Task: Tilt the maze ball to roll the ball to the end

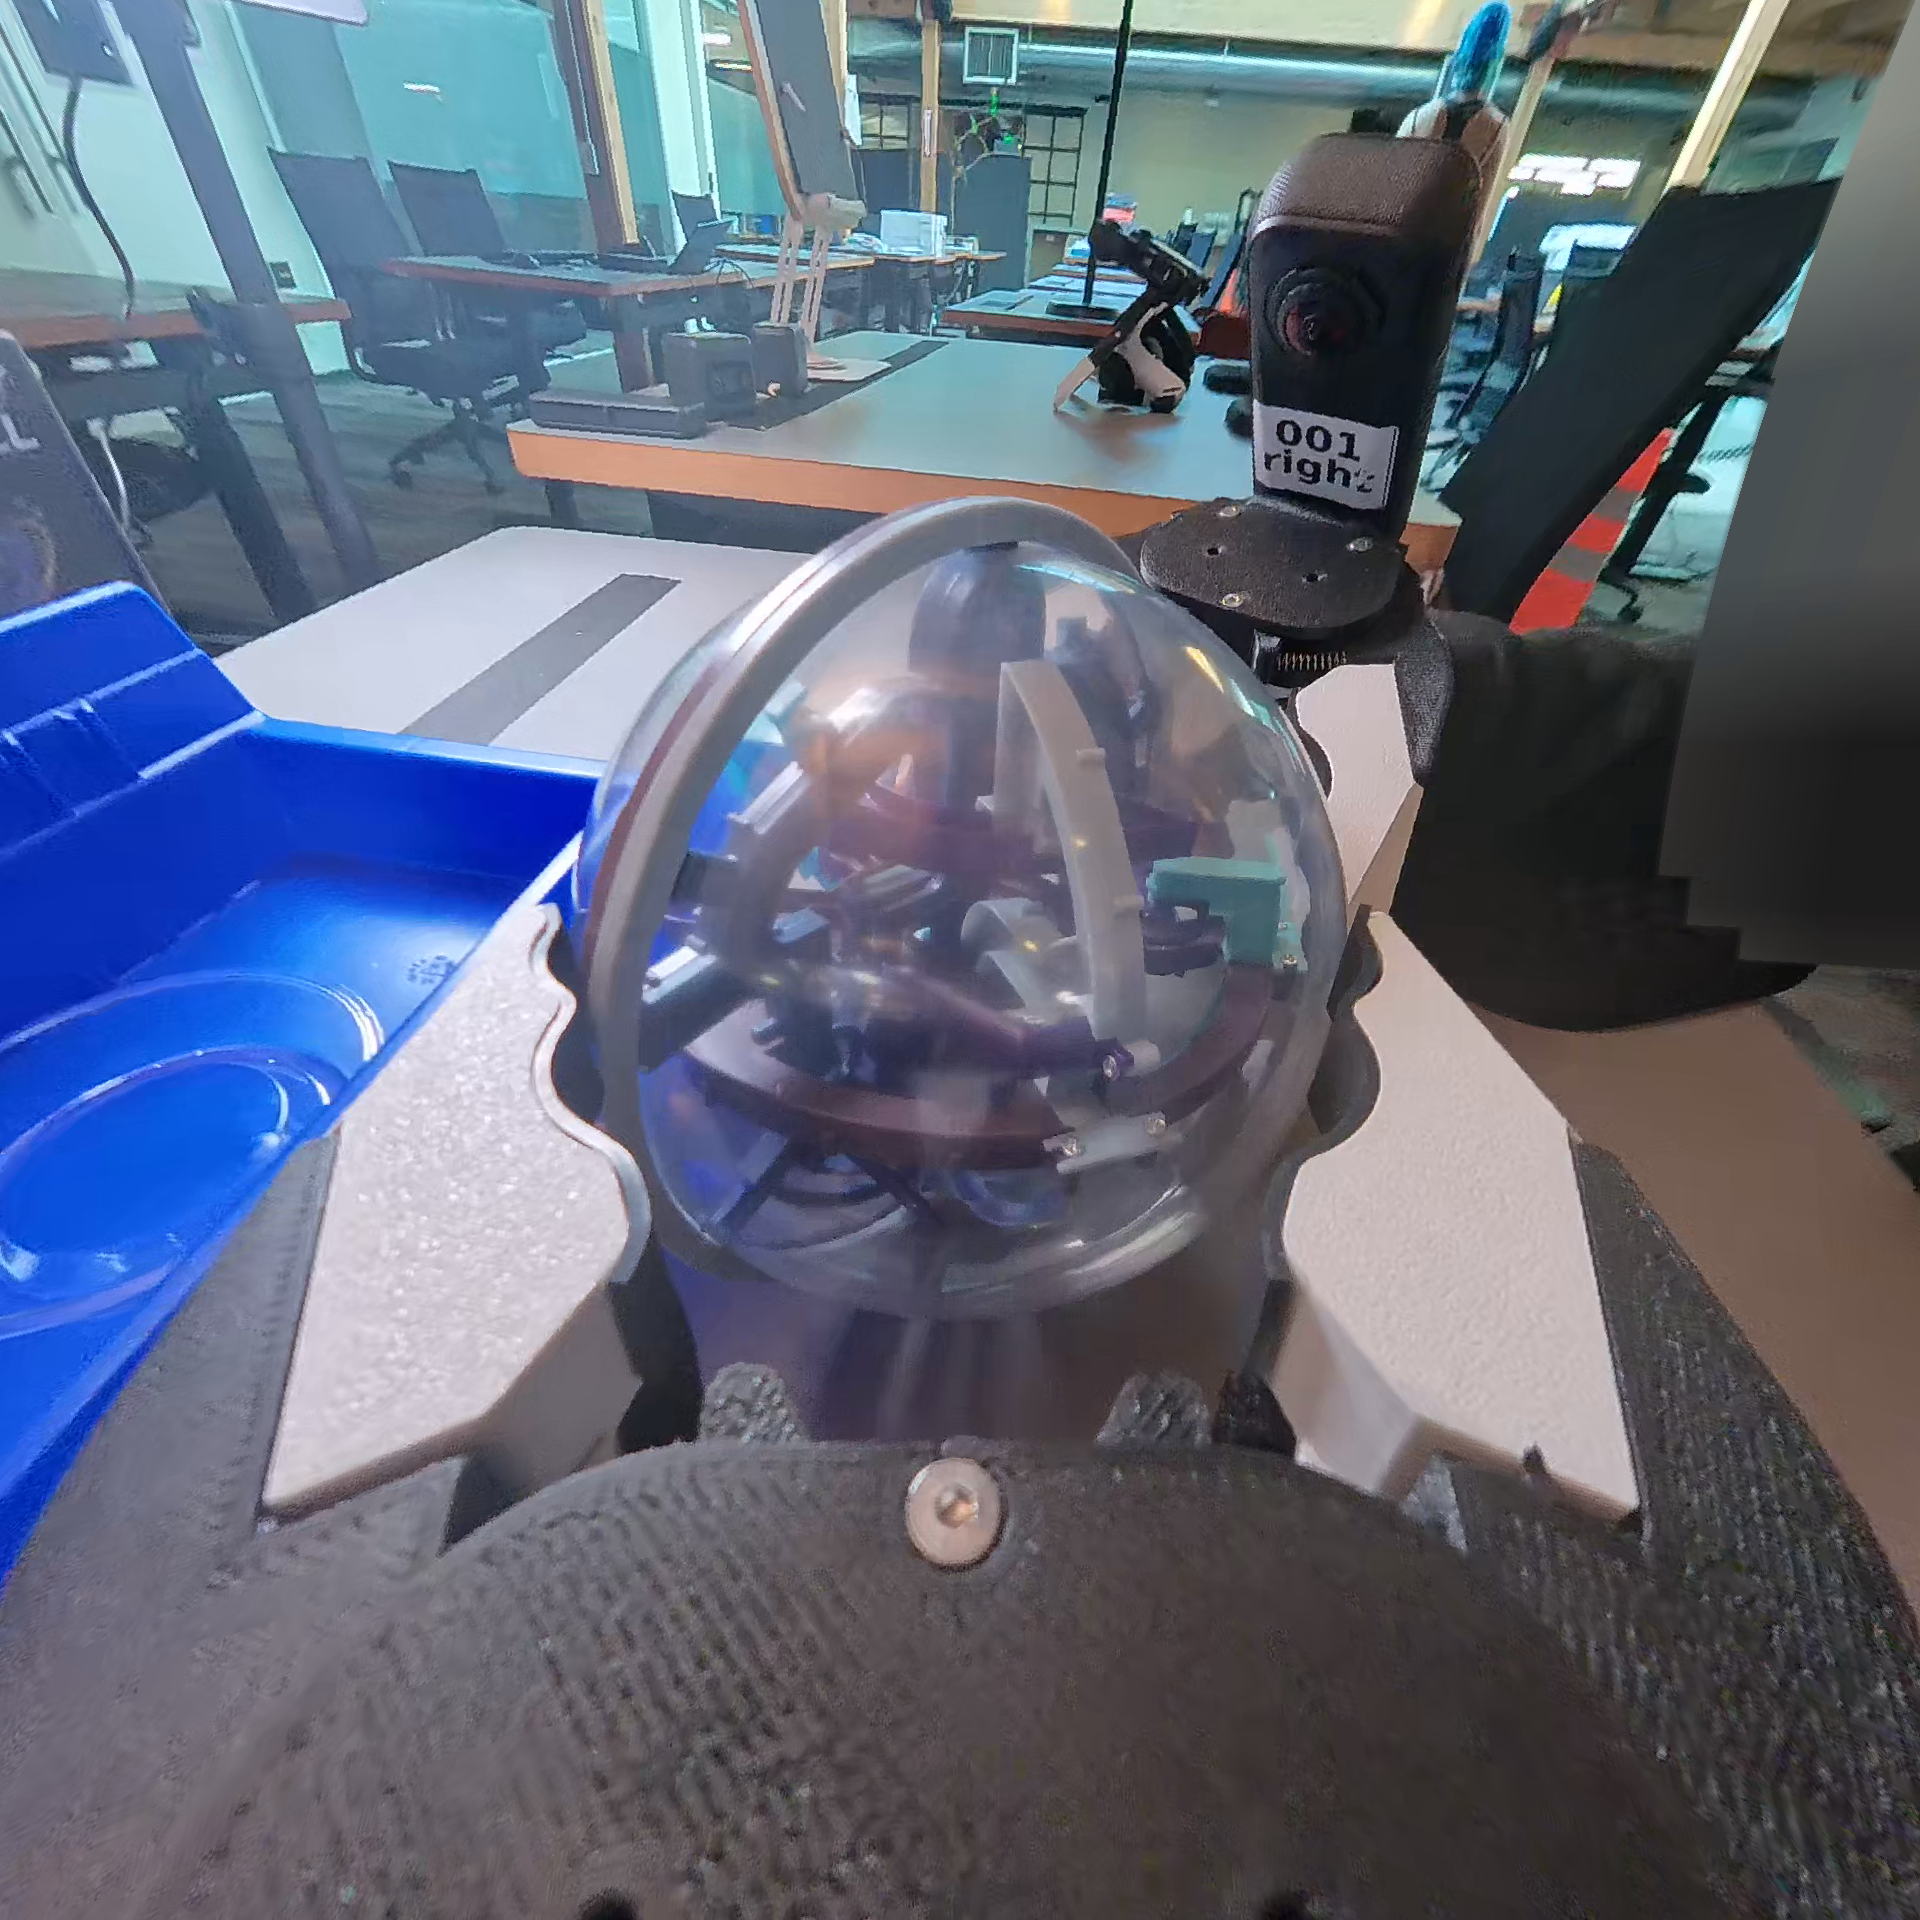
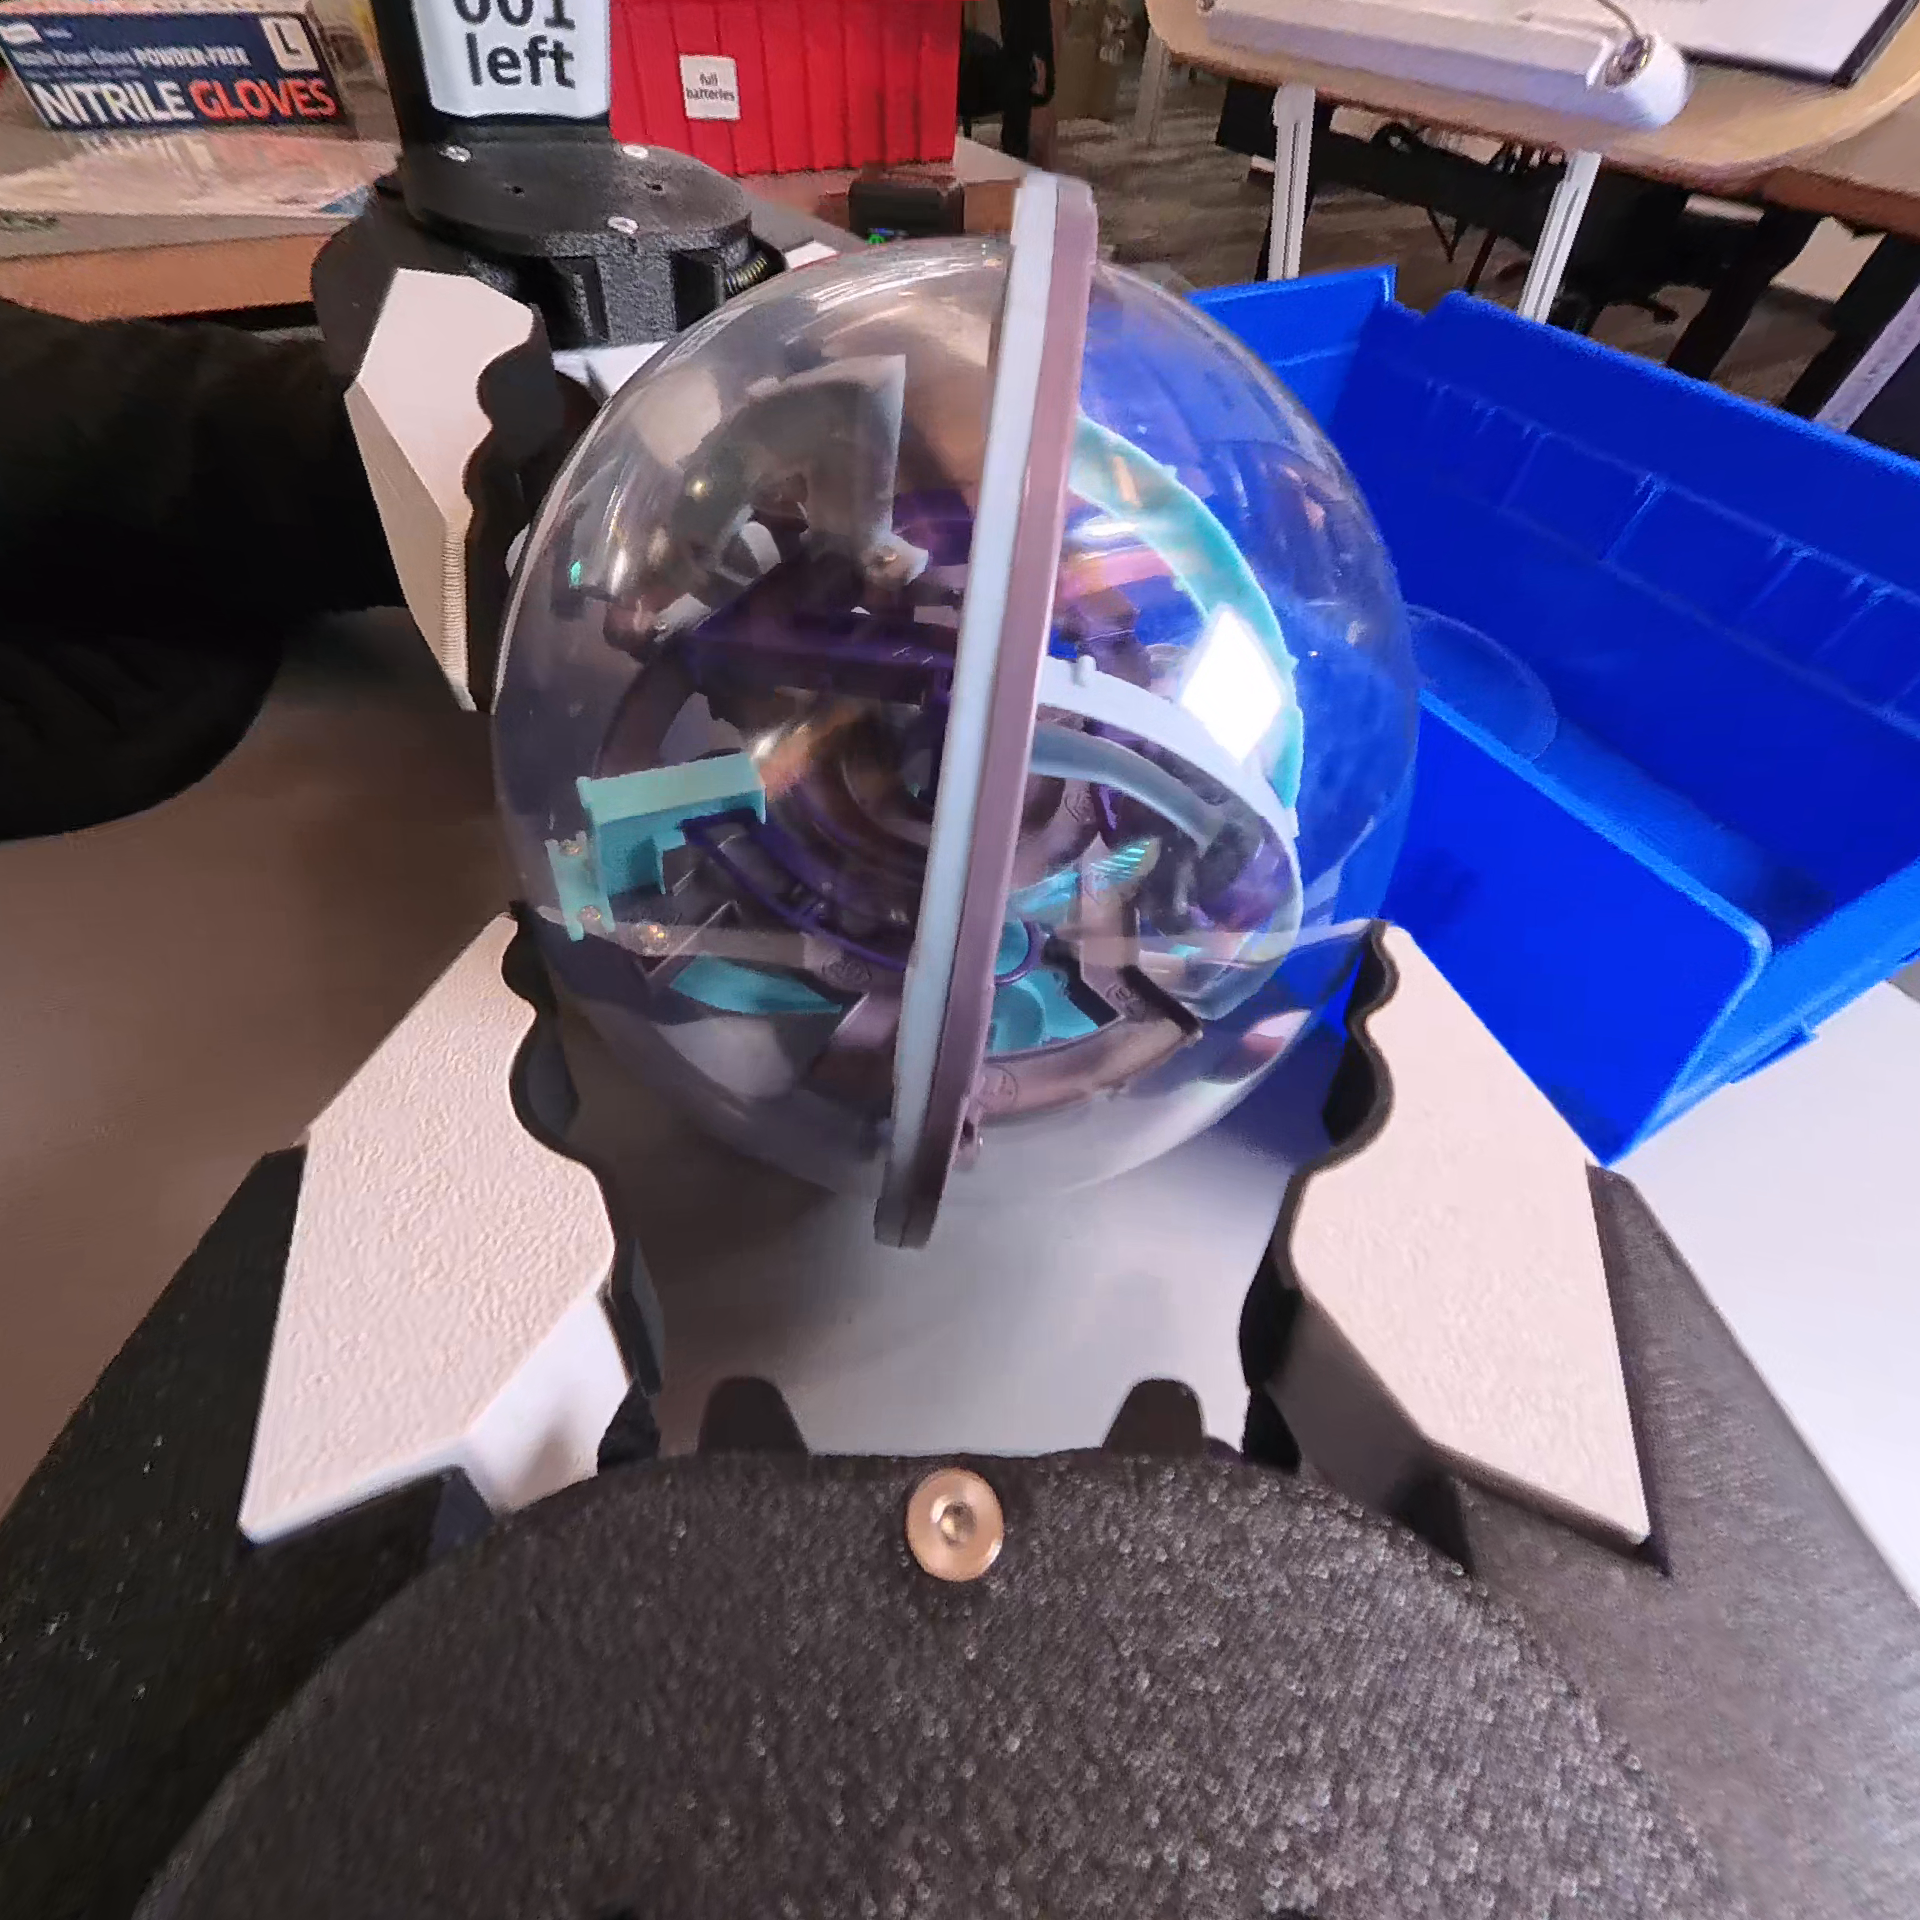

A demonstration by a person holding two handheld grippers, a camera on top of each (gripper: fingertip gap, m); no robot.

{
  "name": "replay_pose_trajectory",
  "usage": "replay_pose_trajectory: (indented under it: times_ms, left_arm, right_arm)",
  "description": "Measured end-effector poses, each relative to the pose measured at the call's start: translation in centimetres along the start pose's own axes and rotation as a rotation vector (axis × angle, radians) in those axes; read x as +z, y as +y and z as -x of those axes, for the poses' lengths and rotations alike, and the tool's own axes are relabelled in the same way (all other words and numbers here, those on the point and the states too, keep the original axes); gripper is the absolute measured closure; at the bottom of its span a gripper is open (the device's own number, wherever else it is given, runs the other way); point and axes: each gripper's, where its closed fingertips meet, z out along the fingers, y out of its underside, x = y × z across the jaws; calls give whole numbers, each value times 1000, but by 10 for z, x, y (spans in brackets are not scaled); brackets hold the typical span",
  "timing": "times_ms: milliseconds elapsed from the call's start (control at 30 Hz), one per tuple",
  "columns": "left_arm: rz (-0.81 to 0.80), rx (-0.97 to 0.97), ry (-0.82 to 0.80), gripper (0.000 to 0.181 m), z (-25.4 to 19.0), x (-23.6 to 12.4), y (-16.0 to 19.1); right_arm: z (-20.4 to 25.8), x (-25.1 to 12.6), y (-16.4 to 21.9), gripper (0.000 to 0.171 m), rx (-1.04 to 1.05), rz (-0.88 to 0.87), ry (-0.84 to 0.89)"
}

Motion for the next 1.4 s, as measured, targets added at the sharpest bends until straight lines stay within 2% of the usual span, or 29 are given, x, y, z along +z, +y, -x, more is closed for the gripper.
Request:
replay_pose_trajectory:
  times_ms: [300, 833, 967, 1167, 1233, 1400]
  left_arm:
    - [-60, -239, 125, 42, 4, -8, 6]
    - [-108, 5, 48, 48, -6, -12, -11]
    - [-101, -6, 33, 49, -5, -10, -14]
    - [-32, -67, 19, 55, 3, -6, -19]
    - [-18, -102, 28, 56, 6, -5, -19]
    - [-4, -115, 55, 61, 9, 2, -21]
  right_arm:
    - [5, -3, -11, 29, 51, 1, -5]
    - [12, 6, 7, 29, -50, 33, -28]
    - [11, 6, 9, 28, -31, 38, -41]
    - [15, 10, 21, 29, 113, 100, -107]
    - [12, 6, 21, 30, 53, 114, -85]
    - [3, -15, -30, 26, -205, -46, 62]
